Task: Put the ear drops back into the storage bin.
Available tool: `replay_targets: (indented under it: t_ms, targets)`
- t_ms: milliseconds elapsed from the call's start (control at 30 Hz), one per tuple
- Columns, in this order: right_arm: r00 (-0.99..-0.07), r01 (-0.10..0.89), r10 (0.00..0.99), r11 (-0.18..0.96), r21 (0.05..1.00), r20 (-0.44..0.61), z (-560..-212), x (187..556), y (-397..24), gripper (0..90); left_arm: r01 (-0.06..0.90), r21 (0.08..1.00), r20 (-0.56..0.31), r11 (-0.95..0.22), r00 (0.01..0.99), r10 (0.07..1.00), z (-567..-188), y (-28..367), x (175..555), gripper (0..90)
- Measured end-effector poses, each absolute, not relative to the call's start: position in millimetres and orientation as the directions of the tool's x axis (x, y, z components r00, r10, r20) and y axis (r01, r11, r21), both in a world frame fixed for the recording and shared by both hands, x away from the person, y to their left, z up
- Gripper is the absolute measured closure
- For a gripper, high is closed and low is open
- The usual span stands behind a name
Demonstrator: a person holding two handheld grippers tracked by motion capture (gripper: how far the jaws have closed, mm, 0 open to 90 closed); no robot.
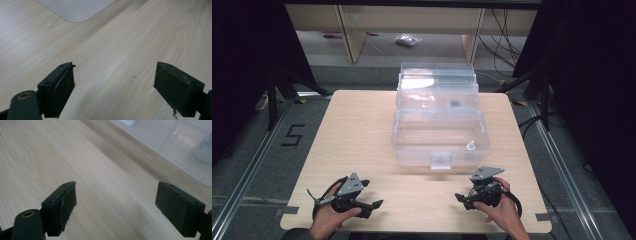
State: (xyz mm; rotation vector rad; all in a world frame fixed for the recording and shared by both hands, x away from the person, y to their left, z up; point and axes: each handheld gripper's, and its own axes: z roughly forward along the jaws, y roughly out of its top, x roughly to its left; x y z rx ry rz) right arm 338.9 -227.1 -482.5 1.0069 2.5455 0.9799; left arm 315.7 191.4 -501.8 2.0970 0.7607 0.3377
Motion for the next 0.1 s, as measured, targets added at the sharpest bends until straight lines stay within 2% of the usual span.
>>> replay_targets:
  t_ms: [100]
  targets:
    - [-0.717,0.538,0.696,0.523,0.661,0.033,-481.7,338.4,-227.3,18.1,0.391,0.796,-0.024,-0.461,0.783,0.622,-501.3,192.5,316.2,15.9]
